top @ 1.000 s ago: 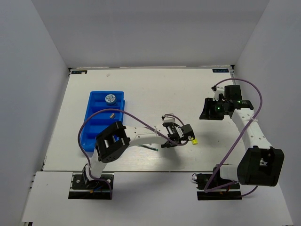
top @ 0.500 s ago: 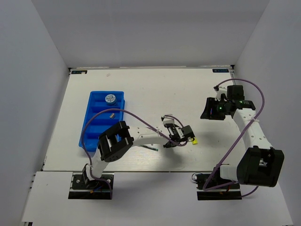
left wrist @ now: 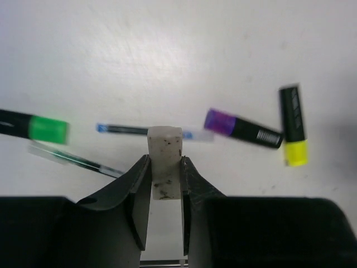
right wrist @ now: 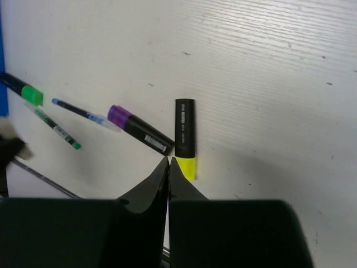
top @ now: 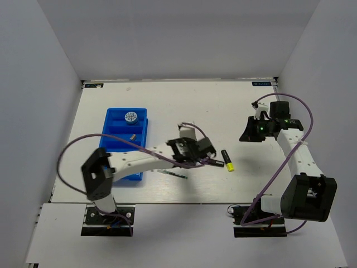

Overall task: Sort the stationery into containers
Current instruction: Pick up the stationery from the center of the board, then place the stationery in the storage box.

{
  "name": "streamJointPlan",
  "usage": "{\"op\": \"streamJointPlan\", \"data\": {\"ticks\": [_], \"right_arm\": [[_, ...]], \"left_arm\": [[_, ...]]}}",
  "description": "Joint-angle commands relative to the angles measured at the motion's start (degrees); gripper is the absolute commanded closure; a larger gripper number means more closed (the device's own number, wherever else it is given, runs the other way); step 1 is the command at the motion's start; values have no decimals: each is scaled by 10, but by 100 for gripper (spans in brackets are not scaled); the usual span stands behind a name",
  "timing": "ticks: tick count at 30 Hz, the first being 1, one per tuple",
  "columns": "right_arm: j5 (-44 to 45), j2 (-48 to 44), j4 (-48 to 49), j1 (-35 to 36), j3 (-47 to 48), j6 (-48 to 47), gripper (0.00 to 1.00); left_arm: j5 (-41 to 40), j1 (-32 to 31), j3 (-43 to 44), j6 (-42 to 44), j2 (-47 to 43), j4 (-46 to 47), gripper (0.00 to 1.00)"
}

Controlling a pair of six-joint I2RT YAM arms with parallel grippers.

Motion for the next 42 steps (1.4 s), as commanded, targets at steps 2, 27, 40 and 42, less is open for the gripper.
{"op": "streamJointPlan", "data": {"ticks": [2,27,40,42], "right_arm": [[-78,-5,-17,3,-7,-38,96],[-92,24,-30,2,1,-51,47],[-99,42,-39,3,5,-68,23],[-98,50,-43,5,6,-72,27]], "left_arm": [[-77,100,-45,58,-145,-29,100],[-94,490,-58,2,-44,-4,97],[-59,521,-43,12,0,21,36],[-50,524,-43,24,-9,33,29]]}}
